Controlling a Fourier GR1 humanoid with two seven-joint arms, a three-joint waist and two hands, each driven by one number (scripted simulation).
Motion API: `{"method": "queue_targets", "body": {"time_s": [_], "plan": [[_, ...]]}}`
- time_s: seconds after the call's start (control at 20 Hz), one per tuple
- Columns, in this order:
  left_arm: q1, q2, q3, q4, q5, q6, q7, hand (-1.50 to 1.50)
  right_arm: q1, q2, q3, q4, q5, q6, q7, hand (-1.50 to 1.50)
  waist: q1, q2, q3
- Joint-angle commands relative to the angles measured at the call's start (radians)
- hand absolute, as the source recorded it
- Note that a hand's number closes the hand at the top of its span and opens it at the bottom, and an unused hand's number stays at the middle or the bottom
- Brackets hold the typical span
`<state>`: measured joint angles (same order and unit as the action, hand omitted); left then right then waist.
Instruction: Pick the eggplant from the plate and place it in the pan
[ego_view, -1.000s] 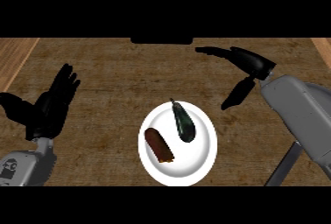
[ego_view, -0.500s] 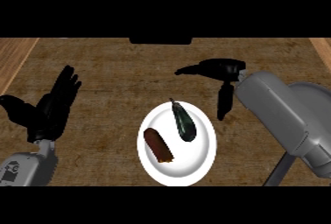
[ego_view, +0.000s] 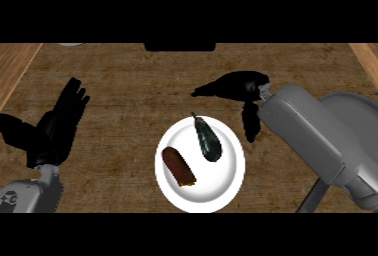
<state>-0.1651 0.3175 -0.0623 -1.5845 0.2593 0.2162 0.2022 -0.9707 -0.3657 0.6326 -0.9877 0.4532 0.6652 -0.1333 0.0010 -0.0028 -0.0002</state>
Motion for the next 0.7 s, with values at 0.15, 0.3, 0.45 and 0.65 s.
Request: {"method": "queue_targets", "body": {"time_s": [0.15,0.3,0.45,0.65], "plan": [[-0.030,0.002,0.063,0.078,0.020,-0.076,-0.048,0.00,0.007,0.053,-0.036,-0.056,0.117,0.024,0.080,-1.50,0.003,0.004,0.000],[-0.036,-0.026,0.039,0.064,-0.024,-0.039,-0.014,0.00,0.048,0.127,-0.084,-0.111,0.117,0.016,0.150,-1.50,0.002,0.003,0.000],[-0.002,-0.040,0.045,0.054,-0.021,-0.063,-0.026,0.00,0.076,0.154,-0.086,-0.114,0.174,0.016,0.142,-1.50,0.003,0.003,0.000],[-0.060,-0.029,0.049,0.013,-0.038,-0.034,0.068,0.00,0.167,0.165,-0.043,-0.166,0.231,0.027,0.197,-1.50,-0.003,0.001,0.000]]}}
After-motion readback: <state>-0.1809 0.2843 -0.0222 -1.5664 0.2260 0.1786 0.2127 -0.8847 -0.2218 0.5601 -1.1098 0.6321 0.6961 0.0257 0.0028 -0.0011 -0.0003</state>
